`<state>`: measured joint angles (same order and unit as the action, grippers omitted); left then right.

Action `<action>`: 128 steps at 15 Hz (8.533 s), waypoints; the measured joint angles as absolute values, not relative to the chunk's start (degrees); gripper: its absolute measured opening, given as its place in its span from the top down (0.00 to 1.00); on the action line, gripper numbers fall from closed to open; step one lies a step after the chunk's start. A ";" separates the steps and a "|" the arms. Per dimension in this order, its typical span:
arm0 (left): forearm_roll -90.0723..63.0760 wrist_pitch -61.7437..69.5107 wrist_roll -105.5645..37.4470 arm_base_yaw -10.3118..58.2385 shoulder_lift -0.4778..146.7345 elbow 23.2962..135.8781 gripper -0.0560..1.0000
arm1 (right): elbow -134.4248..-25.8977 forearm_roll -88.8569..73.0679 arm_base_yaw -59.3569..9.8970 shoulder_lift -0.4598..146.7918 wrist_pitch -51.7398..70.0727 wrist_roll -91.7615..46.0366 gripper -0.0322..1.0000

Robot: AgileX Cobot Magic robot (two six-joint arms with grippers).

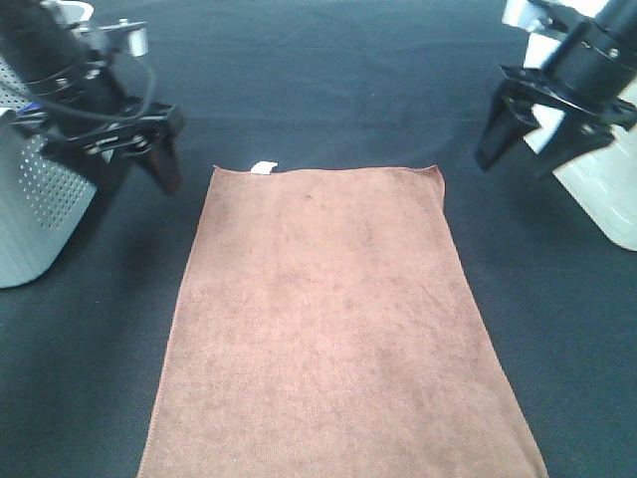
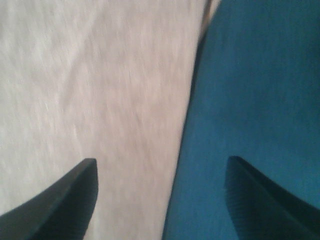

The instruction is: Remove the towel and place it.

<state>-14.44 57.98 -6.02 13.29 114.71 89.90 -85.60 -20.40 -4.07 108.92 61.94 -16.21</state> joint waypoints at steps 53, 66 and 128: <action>-7.05 40.39 -9.97 15.01 157.91 150.29 0.93 | -130.06 -14.27 -8.77 147.94 24.69 -21.37 0.96; -6.65 28.99 -9.97 15.01 163.75 150.29 0.93 | -130.06 -17.02 -8.77 154.76 13.41 -22.46 0.96; -0.46 64.29 1.78 0.86 -0.11 31.51 0.14 | -35.29 5.67 -2.69 2.23 68.24 3.72 0.30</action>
<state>-0.46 64.29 1.78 0.86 -0.11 31.51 -35.29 5.67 -2.69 2.23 68.24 3.72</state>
